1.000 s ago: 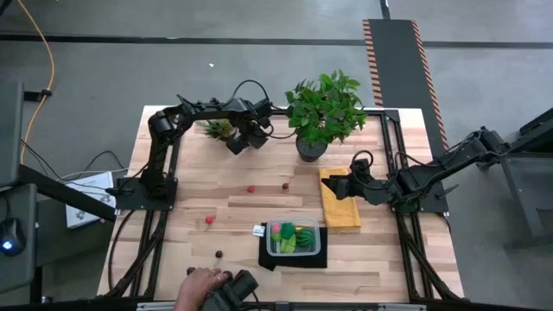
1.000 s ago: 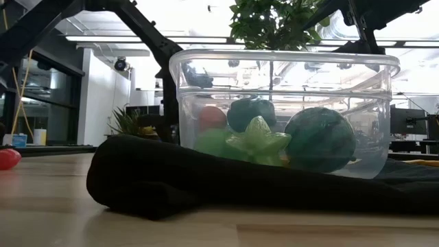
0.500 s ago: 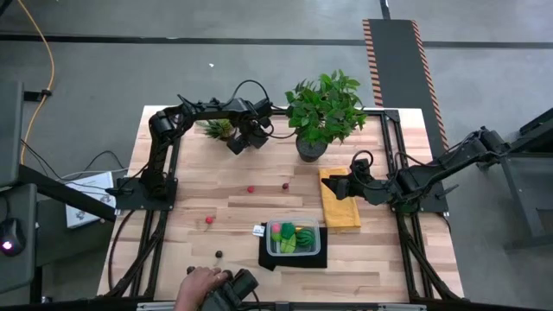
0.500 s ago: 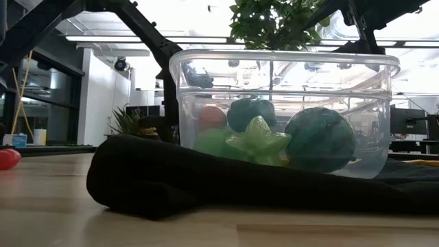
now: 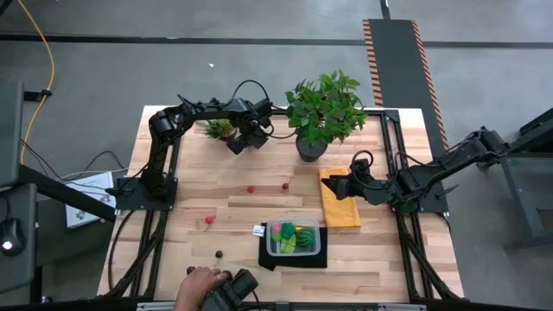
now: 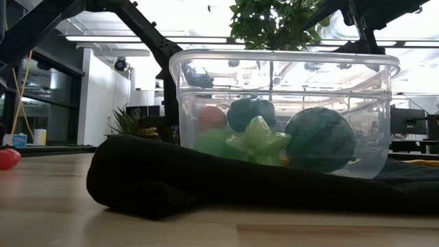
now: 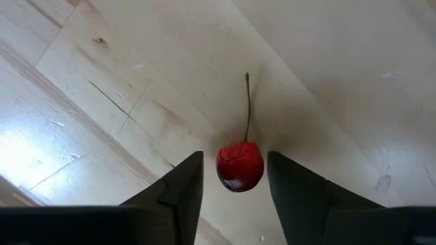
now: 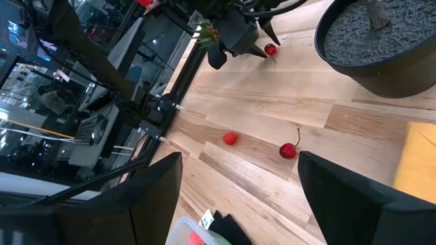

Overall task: Pick and placing Produce into tupperware
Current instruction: Put the top red cherry into the transparent bin

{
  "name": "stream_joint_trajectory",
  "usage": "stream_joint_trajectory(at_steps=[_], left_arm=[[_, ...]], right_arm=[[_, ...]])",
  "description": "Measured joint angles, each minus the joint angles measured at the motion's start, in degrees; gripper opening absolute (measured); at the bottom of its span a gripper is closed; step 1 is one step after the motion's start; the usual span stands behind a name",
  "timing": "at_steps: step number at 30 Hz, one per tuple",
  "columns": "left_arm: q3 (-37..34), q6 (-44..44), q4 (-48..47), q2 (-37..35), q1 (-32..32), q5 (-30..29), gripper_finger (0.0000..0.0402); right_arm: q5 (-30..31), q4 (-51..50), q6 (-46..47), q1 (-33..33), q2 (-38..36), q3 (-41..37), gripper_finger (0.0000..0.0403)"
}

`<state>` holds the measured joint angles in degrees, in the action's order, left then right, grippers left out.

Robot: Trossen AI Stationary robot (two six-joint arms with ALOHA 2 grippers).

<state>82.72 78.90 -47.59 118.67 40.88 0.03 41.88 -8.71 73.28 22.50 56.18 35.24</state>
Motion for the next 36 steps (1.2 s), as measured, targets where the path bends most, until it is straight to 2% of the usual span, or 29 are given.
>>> stream_joint_trajectory(at_steps=[13,27,36], left_arm=[[0.0,-0.1,0.0,0.0,0.0,0.0,0.0074],[0.0,-2.9,-0.1,0.0,0.0,0.0,0.0079],[0.2,-4.6,-0.2,-1.3,0.0,-0.7,0.0066]], right_arm=[[0.0,0.0,0.0,0.0,0.0,0.0,0.0282],[0.0,0.0,-0.1,0.0,0.0,0.0,0.0282],[0.0,0.0,-0.2,0.0,0.0,0.0,0.0282]])
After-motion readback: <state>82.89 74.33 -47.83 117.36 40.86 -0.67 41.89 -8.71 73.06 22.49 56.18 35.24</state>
